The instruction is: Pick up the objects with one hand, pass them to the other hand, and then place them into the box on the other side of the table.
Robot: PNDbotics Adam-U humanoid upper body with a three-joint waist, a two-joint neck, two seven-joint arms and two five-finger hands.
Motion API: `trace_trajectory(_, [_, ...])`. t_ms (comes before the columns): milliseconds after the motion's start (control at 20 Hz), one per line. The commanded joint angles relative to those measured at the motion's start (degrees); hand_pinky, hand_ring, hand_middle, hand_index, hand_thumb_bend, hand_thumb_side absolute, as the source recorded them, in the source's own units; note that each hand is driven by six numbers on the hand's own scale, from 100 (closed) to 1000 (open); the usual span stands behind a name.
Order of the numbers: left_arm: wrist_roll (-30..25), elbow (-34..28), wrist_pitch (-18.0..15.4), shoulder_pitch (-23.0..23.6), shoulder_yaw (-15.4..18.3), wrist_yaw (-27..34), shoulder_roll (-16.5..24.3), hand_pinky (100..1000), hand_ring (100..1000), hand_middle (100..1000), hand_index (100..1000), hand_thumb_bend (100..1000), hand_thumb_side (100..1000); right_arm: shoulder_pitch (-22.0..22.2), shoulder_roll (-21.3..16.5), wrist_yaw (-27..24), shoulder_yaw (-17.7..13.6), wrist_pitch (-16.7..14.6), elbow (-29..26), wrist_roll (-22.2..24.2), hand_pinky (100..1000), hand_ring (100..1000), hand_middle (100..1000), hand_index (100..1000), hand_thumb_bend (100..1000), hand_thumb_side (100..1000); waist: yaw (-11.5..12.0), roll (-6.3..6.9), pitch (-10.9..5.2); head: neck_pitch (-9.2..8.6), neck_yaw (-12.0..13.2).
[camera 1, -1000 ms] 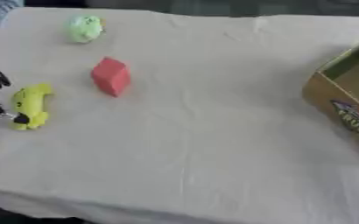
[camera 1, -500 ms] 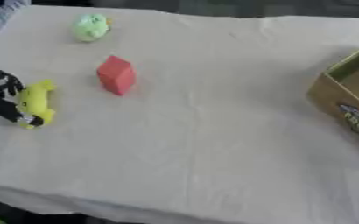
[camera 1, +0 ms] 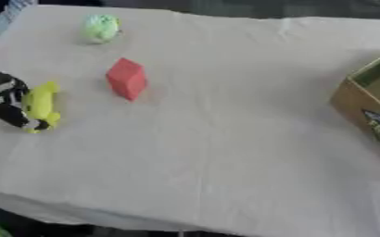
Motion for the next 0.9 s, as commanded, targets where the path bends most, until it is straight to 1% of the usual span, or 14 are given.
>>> trace_trajectory(50, [0.36, -0.82, 0.37, -0.42, 0.87, 0.33, 1.45, 619, 620, 602, 711, 556, 336, -0.56, -0.81, 0.31, -0.35, 0.03, -0.91, 0.23, 1000, 752, 766, 893, 302, 678, -0.05, 0.02, -0.81, 0.41, 0.28])
trace_trajectory(150, [0.67, -1.00, 0.49, -0.34, 0.82, 0.61, 1.42, 611, 609, 592, 701, 535, 293, -0.51, -0.78, 0.34, -0.35, 0.05, -0.91, 0.23, 1000, 752, 766, 893, 302, 679, -0.07, -0.01, -0.80, 0.45, 0.31])
trace_trajectory(200, [0.73, -1.10, 0.53, -0.29, 0.80, 0.76, 1.44, 611, 609, 592, 701, 535, 293, -0.49, -0.77, 0.35, -0.36, 0.05, -0.91, 0.23, 1000, 752, 766, 893, 302, 679, -0.08, -0.01, -0.80, 0.47, 0.31])
trace_trajectory(250, [0.80, -1.29, 0.57, -0.23, 0.83, 0.92, 1.49, 607, 602, 585, 694, 515, 259, -0.45, -0.75, 0.37, -0.37, 0.06, -0.90, 0.19, 1000, 752, 767, 893, 244, 705, -0.07, -0.01, -0.81, 0.51, 0.34])
trace_trajectory(450, [0.98, -2.74, 0.95, 0.12, 1.13, 1.75, 1.99, 596, 594, 578, 689, 482, 263, -0.31, -0.76, 0.46, -0.36, 0.07, -0.91, 0.09, 1000, 752, 769, 894, 238, 708, -0.05, -0.02, -0.84, 0.40, 0.45])
trace_trajectory(600, [1.70, -4.98, 1.75, 0.46, 1.84, 2.18, 2.59, 571, 572, 555, 668, 452, 205, -0.23, -0.83, 0.49, -0.40, 0.06, -0.97, 0.03, 1000, 753, 769, 894, 237, 708, 0.01, -0.08, -0.87, 0.20, 0.33])
trace_trajectory(650, [2.27, -5.80, 2.18, 0.51, 2.12, 2.05, 2.82, 555, 557, 540, 654, 411, 185, -0.23, -0.86, 0.49, -0.42, 0.05, -0.99, 0.01, 1000, 753, 769, 894, 239, 711, 0.03, -0.10, -0.89, 0.17, 0.30])
trace_trajectory(700, [2.97, -6.64, 2.63, 0.58, 2.38, 1.83, 3.02, 541, 542, 525, 637, 429, 133, -0.24, -0.89, 0.48, -0.44, 0.03, -1.01, 0.00, 1000, 753, 770, 894, 237, 707, 0.05, -0.12, -0.91, 0.16, 0.26])
trace_trajectory(750, [3.83, -7.56, 3.11, 0.65, 2.75, 1.66, 3.19, 529, 531, 514, 624, 419, 113, -0.24, -0.94, 0.48, -0.47, 0.01, -1.04, 0.01, 1000, 754, 770, 894, 236, 707, 0.08, -0.16, -0.93, 0.13, 0.21])
trace_trajectory(900, [7.02, -10.67, 4.66, 0.99, 4.22, 1.80, 3.48, 493, 499, 483, 590, 389, 100, -0.23, -1.09, 0.46, -0.58, -0.07, -1.11, 0.04, 1000, 754, 770, 895, 235, 706, 0.22, -0.28, -0.95, 0.05, 0.18])
